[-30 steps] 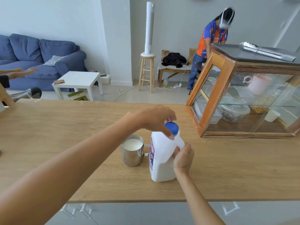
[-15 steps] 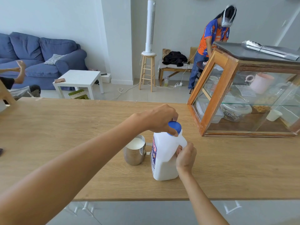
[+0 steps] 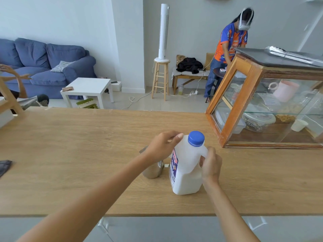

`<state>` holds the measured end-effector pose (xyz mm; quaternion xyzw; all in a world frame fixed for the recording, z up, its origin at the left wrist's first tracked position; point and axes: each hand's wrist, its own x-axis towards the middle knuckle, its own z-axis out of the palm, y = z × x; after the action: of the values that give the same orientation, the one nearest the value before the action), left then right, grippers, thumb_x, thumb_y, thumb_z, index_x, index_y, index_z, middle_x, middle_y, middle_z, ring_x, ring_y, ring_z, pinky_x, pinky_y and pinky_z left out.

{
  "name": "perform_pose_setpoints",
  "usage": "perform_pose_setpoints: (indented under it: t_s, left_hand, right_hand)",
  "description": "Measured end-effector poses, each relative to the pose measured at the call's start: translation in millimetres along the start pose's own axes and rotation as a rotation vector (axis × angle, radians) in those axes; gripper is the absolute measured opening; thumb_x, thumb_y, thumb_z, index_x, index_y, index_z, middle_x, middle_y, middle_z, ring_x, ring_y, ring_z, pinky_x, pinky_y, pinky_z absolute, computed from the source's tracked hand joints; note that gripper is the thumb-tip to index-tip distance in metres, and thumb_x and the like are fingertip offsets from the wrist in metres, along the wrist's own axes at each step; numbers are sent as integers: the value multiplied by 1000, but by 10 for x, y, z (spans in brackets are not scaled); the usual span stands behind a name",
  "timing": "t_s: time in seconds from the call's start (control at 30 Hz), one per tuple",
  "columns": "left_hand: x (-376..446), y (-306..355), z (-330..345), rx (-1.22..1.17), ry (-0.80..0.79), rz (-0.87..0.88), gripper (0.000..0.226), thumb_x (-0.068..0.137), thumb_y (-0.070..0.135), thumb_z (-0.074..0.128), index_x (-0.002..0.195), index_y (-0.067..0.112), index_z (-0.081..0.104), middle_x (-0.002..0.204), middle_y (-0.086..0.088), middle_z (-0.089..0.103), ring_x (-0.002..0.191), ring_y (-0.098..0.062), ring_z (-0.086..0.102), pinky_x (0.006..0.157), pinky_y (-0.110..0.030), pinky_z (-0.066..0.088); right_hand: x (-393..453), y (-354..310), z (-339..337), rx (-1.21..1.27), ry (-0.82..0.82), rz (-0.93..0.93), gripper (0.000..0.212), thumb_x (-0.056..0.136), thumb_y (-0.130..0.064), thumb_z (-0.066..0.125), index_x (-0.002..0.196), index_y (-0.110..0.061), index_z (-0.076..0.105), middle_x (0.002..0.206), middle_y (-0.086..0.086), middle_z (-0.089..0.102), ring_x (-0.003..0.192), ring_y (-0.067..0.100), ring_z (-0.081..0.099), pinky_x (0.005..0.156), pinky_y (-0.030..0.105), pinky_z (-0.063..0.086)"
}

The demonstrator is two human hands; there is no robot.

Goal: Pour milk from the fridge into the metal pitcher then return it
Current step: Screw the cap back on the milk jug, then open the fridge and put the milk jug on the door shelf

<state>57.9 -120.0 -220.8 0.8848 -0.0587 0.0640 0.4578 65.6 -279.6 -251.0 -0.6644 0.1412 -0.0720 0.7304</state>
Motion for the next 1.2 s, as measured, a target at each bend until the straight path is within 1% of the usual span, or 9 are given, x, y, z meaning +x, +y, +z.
perform_pose_setpoints:
  t_s: [0.07,0.17,0.3,0.37,0.67,0.77,0.97,1.13,1.2]
  left_hand:
    - [-67,-150,76,-165,77,-115,36,101,38,38,102,16,65,98,-3,65,94,-13,57,96,-44,47]
    - [-227,-425,255,-392,103,-369,44,100,45,35,110,15,65,110,-1,67,106,-16,60,102,-40,47]
    - [-349,-767,534,-542,-62,-652,52,96,56,33,115,18,63,116,2,64,109,-14,56,107,-37,42]
    - [-347,-785,630,-611,-113,-706,55,99,53,30,123,15,61,123,0,63,111,-14,55,100,-33,41]
    - [-401,-619,619,-910,-159,-755,51,101,46,32,109,9,67,102,-9,69,92,-22,65,88,-36,54]
    - [-485,-624,537,-1006,-152,-739,46,100,46,39,110,11,67,101,-7,71,88,-20,68,78,-36,57]
    - [-761,-589,282,-1038,-78,-703,35,98,37,43,112,14,66,99,-3,74,83,-16,72,70,-31,59]
    - [-1138,-479,130,-1026,103,-704,37,99,33,36,102,15,68,93,-2,75,78,-14,72,74,-30,57]
    - [-1338,-452,132,-1034,207,-731,39,99,36,36,102,14,68,92,-3,74,77,-14,72,75,-30,57]
  right_hand:
    - [9,-64,37,-68,48,22,37,80,-31,51,52,-16,32,50,1,33,53,20,29,53,32,24]
    - [19,-147,52,-45,116,94,38,79,-33,57,54,-16,33,55,5,34,53,21,29,54,32,25]
    - [22,-283,23,38,135,110,33,76,-34,61,56,-19,38,55,2,36,52,18,32,52,30,25]
    - [19,-380,17,73,141,87,33,75,-34,63,55,-21,40,51,-2,37,49,16,32,49,28,25]
    - [-184,-781,41,130,63,3,27,74,-31,63,52,-23,50,58,-5,44,52,14,37,49,27,27]
    - [-271,-847,81,114,-17,-18,31,76,-28,61,51,-23,44,57,-3,38,50,14,31,49,27,23]
    - [-464,-970,274,83,-264,-14,47,81,-23,57,36,-21,44,42,-11,33,43,11,26,45,26,21]
    - [-630,-1007,443,-7,-537,14,24,80,-28,55,62,-19,41,58,1,34,48,11,25,49,27,20]
    - [-728,-989,490,-30,-638,22,26,80,-27,54,61,-20,38,51,-1,30,43,11,22,47,26,18]
